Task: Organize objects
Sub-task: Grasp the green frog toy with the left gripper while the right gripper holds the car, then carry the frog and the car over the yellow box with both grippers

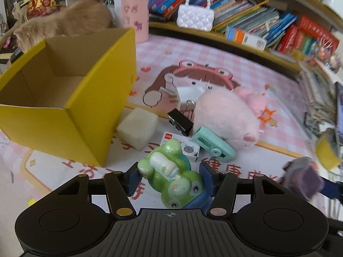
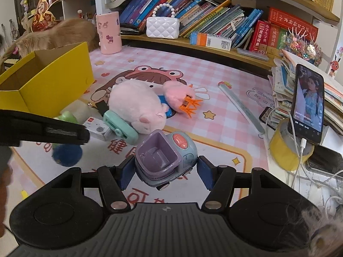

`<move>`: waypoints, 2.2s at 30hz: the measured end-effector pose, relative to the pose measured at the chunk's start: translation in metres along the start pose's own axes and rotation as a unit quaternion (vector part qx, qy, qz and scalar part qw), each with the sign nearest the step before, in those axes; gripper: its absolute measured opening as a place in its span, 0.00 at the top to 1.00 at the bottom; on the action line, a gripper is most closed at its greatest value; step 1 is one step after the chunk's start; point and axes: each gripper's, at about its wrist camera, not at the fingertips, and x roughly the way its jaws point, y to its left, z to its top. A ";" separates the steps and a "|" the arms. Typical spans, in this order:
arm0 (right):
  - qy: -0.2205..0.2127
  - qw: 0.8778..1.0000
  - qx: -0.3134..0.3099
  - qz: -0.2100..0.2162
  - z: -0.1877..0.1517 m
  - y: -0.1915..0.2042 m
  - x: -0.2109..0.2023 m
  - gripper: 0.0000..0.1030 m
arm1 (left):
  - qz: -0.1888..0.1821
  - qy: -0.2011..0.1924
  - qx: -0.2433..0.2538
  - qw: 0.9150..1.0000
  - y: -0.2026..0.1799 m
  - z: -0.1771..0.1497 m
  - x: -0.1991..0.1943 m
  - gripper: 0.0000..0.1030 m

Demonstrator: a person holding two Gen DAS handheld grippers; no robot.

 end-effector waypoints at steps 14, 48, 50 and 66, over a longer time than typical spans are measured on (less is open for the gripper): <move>-0.043 0.999 -0.003 -0.018 0.003 0.069 -0.031 0.42 | -0.017 -0.057 0.035 0.998 0.060 -0.019 -0.064 0.44; -0.058 0.997 -0.035 -0.026 -0.033 0.318 -0.081 0.42 | -0.044 -0.103 0.054 0.992 0.277 -0.060 -0.133 0.44; -0.057 0.997 -0.035 -0.029 -0.032 0.320 -0.081 0.42 | -0.046 -0.105 0.053 0.992 0.280 -0.060 -0.133 0.44; -0.027 0.999 0.017 -0.014 -0.011 0.317 -0.068 0.42 | -0.049 -0.113 0.050 0.991 0.286 -0.040 -0.133 0.44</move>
